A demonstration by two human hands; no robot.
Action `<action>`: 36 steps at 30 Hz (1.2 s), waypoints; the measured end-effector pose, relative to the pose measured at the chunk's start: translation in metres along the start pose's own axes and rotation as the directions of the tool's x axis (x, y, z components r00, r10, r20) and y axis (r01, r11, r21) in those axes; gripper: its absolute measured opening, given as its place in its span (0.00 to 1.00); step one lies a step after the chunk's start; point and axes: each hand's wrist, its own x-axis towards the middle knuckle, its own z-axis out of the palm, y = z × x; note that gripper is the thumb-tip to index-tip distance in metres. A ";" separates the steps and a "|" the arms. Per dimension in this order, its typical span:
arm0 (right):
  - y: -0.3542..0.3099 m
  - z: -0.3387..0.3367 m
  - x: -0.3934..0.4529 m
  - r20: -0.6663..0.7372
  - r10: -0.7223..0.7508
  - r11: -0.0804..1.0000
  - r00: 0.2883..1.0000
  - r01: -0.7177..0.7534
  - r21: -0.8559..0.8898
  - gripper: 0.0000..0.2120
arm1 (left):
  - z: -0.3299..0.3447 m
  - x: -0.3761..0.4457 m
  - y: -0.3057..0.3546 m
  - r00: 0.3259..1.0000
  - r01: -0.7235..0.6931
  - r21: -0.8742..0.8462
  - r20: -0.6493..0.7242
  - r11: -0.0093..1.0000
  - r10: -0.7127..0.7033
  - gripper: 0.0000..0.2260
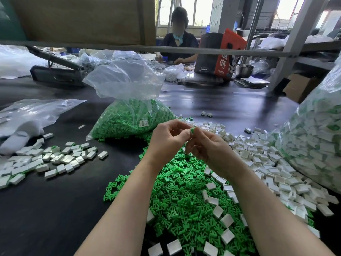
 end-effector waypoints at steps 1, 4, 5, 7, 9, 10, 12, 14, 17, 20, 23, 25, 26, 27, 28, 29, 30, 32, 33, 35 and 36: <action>0.000 0.000 0.000 -0.003 -0.009 1.000 1.000 0.009 -0.028 0.15 | 0.000 0.000 0.000 1.000 -0.002 0.010 -0.001 1.000 0.002 0.03; 0.000 -0.001 -0.001 -0.008 -0.037 0.993 0.999 0.036 -0.116 0.14 | 0.001 -0.001 0.001 0.999 -0.027 0.060 -0.017 0.998 0.028 0.05; -0.001 0.000 -0.001 -0.009 -0.041 0.991 0.999 0.040 -0.131 0.15 | 0.002 -0.002 0.001 0.999 -0.036 0.069 -0.022 0.997 0.038 0.05; -0.001 0.000 -0.001 -0.007 -0.049 0.987 0.999 0.048 -0.152 0.16 | 0.003 -0.002 0.002 0.998 -0.048 0.063 -0.027 0.997 0.049 0.05; -0.001 0.001 -0.001 -0.006 -0.052 0.984 0.999 0.050 -0.171 0.16 | 0.004 -0.003 0.001 0.998 -0.046 0.038 -0.038 0.998 0.047 0.05; -0.002 0.001 0.000 -0.007 -0.053 0.984 0.999 0.051 -0.172 0.17 | 0.004 -0.002 0.001 0.998 -0.037 0.014 -0.051 0.999 0.038 0.05; -0.002 0.003 0.000 -0.013 -0.056 0.984 0.998 0.053 -0.169 0.18 | 0.005 -0.002 0.001 0.998 -0.005 -0.069 -0.069 0.998 0.000 0.07; -0.003 0.005 0.000 -0.010 -0.060 0.980 0.998 0.057 -0.191 0.17 | 0.006 -0.002 0.001 0.997 0.031 -0.151 -0.063 0.988 -0.041 0.09; -0.003 0.010 0.000 -0.010 -0.070 0.973 0.997 0.066 -0.221 0.17 | 0.006 -0.002 0.003 0.995 0.072 -0.241 -0.043 0.968 -0.085 0.11; -0.004 0.012 0.001 -0.014 -0.081 0.972 0.997 0.076 -0.224 0.19 | 0.006 -0.003 0.004 0.995 0.083 -0.271 -0.035 0.959 -0.096 0.13; -0.004 0.011 0.001 -0.003 -0.088 0.973 0.996 0.085 -0.216 0.19 | 0.006 -0.003 0.004 0.994 0.085 -0.261 -0.039 0.962 -0.099 0.11; -0.003 0.011 0.001 -0.008 -0.093 0.975 0.996 0.089 -0.203 0.23 | 0.006 -0.003 0.004 0.994 0.086 -0.262 -0.039 0.961 -0.099 0.10; -0.002 0.010 0.001 -0.015 -0.094 0.977 0.996 0.089 -0.195 0.25 | 0.006 -0.003 0.004 0.995 0.083 -0.265 -0.036 0.961 -0.096 0.10; -0.001 0.010 0.002 -0.021 -0.095 0.979 0.995 0.089 -0.184 0.25 | 0.006 -0.003 0.005 0.995 0.080 -0.269 -0.031 0.960 -0.092 0.11; 0.000 0.010 0.002 -0.025 -0.096 0.982 0.995 0.091 -0.169 0.25 | 0.006 -0.002 0.005 0.996 0.080 -0.274 -0.025 0.958 -0.090 0.12; 0.000 0.009 0.002 -0.024 -0.097 0.984 0.995 0.092 -0.151 0.23 | 0.006 -0.001 0.006 0.996 0.081 -0.279 -0.018 0.957 -0.089 0.12; 0.000 0.009 0.001 -0.022 -0.095 0.987 0.995 0.092 -0.135 0.22 | 0.006 -0.001 0.006 0.996 0.082 -0.284 -0.012 0.955 -0.089 0.13; 0.001 0.007 0.000 -0.025 -0.085 0.989 0.996 0.081 -0.125 0.21 | 0.007 -0.001 0.006 0.996 0.085 -0.292 0.000 0.953 -0.089 0.14; 0.001 0.006 0.000 -0.032 -0.079 0.988 0.996 0.075 -0.132 0.20 | 0.008 -0.002 0.006 0.996 0.089 -0.296 0.006 0.951 -0.091 0.14; 0.002 0.005 -0.001 -0.051 -0.079 0.984 0.996 0.069 -0.163 0.19 | 0.010 -0.002 0.005 0.995 0.099 -0.306 0.017 0.947 -0.099 0.12; 0.002 0.004 -0.001 -0.061 -0.084 0.982 0.995 0.072 -0.177 0.19 | 0.011 -0.002 0.005 0.995 0.103 -0.312 0.019 0.944 -0.102 0.11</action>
